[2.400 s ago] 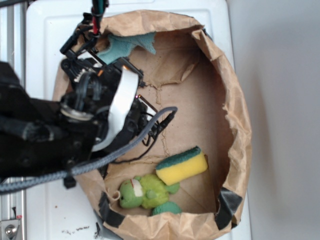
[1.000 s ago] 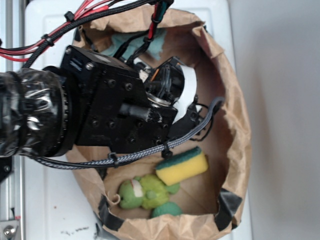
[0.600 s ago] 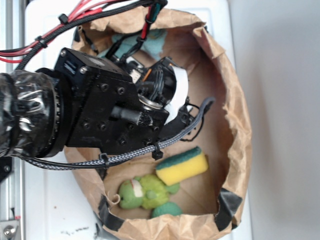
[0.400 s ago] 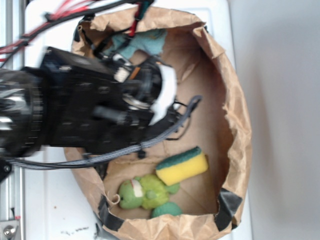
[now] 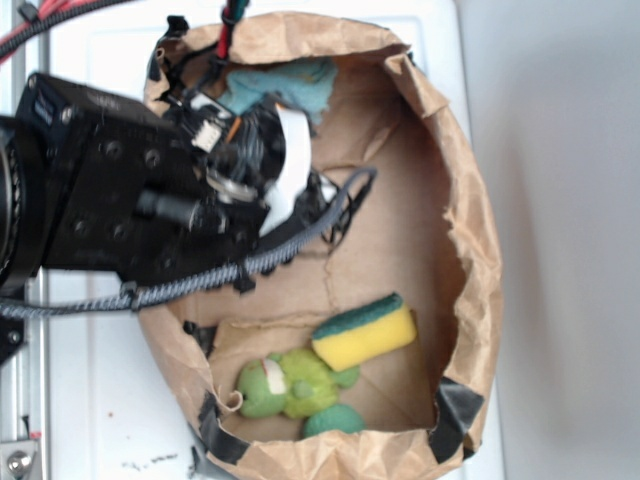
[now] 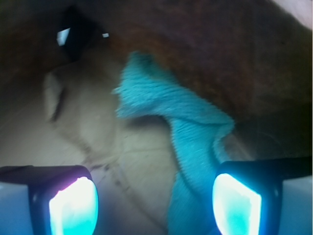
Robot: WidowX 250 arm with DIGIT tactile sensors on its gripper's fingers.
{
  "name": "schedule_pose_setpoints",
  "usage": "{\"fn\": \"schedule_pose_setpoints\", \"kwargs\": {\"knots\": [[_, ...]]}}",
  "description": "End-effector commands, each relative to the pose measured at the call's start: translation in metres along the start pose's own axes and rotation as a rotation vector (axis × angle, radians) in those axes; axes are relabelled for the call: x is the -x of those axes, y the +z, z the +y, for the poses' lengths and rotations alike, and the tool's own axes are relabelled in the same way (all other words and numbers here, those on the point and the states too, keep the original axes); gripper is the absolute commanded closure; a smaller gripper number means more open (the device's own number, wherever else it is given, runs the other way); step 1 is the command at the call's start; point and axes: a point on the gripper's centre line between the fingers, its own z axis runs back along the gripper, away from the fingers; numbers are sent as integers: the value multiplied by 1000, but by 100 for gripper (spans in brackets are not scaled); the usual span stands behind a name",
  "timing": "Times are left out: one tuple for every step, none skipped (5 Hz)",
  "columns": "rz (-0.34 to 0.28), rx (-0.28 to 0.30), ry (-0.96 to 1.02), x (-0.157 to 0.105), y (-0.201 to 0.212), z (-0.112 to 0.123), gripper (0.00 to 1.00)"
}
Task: Grab the blue cloth.
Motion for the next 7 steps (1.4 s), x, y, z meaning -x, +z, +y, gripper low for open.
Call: {"fn": "schedule_pose_setpoints", "kwargs": {"knots": [[-90, -6, 51, -1, -27, -5, 0], [-129, -19, 38, 5, -35, -8, 1], [-136, -5, 29, 5, -34, -8, 100], [-152, 11, 32, 6, -29, -5, 100], [-161, 24, 26, 6, -25, -5, 100], [-165, 31, 23, 7, -23, -5, 100], [-171, 45, 19, 6, -20, -5, 100]]}}
